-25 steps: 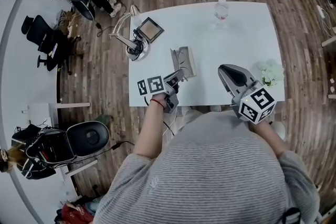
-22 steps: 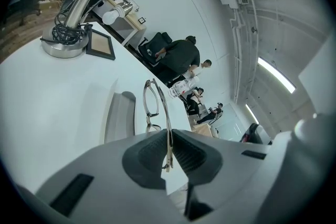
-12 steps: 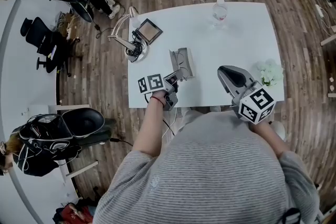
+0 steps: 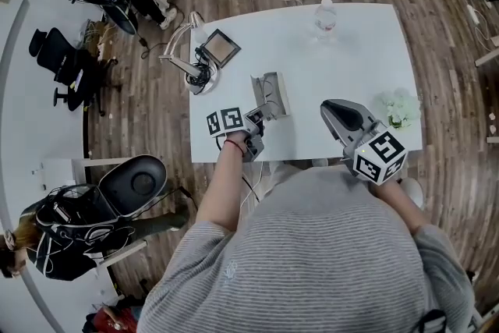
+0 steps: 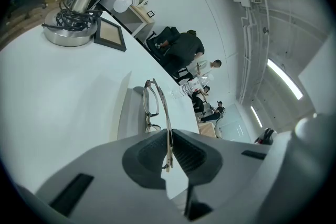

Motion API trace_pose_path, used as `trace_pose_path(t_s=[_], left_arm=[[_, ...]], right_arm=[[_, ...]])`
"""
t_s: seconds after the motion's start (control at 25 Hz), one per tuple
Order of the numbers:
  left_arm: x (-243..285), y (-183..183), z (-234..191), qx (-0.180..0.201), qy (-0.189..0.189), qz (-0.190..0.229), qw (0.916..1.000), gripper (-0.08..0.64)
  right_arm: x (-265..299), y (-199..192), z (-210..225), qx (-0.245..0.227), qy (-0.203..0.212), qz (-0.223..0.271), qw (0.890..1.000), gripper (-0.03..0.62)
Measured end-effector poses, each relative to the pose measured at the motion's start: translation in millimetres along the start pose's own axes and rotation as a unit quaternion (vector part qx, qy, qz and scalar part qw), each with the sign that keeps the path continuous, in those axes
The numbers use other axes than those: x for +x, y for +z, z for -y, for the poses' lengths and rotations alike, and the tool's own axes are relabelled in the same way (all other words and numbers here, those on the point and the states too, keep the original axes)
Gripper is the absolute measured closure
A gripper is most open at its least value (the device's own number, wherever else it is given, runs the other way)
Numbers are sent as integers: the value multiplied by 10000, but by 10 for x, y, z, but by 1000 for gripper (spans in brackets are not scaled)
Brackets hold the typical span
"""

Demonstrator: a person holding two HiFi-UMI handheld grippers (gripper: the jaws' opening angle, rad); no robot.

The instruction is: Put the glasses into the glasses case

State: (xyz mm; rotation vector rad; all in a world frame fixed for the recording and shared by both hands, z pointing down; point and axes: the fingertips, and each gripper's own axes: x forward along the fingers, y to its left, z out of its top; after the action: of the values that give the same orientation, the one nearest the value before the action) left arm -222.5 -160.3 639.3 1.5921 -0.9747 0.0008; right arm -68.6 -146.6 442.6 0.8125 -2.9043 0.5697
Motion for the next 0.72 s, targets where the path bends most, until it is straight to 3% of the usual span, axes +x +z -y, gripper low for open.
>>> trace_pose_path(t_s=[0.72], left_arm=[[202, 37, -252, -29, 207, -285, 9994, 523]], right_arm=[[-45, -46, 111, 31, -232, -27, 9997, 575]])
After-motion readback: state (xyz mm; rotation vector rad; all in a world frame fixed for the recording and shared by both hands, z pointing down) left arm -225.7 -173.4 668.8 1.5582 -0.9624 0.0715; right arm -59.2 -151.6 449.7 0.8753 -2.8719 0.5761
